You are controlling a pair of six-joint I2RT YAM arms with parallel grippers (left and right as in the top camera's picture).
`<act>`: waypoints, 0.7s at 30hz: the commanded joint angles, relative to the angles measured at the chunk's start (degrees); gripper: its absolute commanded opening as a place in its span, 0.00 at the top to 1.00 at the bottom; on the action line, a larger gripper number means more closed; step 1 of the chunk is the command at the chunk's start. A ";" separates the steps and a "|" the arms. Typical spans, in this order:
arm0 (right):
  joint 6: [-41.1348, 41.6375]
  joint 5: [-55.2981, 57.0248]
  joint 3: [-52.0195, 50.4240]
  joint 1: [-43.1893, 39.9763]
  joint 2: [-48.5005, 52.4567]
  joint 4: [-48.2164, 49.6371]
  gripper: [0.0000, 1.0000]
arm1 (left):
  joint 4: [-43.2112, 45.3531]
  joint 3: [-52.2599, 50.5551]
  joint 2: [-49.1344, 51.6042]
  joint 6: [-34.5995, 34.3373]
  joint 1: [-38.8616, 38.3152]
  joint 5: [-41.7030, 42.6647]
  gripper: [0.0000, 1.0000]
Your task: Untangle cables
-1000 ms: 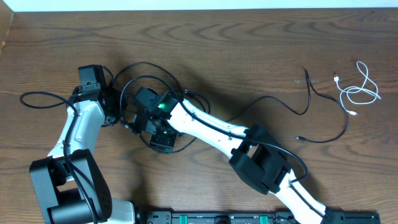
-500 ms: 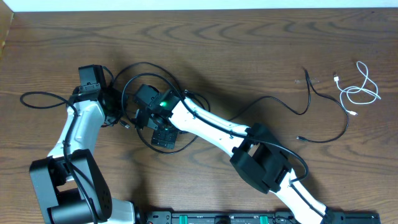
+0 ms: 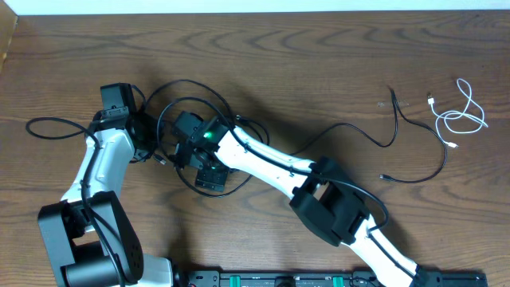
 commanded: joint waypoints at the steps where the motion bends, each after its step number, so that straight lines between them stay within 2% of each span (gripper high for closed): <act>1: -0.20 -3.19 -0.33 0.24 1.64 -0.52 0.38 | -0.35 -0.02 0.33 -0.72 0.17 -0.35 0.91; 7: -2.43 -15.80 -0.33 0.66 1.64 -1.03 0.36 | -0.35 -0.02 0.33 -0.72 0.17 -0.35 0.91; 13: -5.29 -15.98 -0.33 0.81 1.64 -0.98 0.31 | -0.35 -0.02 0.33 -0.72 0.17 -0.35 0.91; 21: -6.03 -14.49 -1.16 2.21 1.64 -0.61 0.31 | -0.35 -0.02 0.33 -0.72 0.17 -0.35 0.91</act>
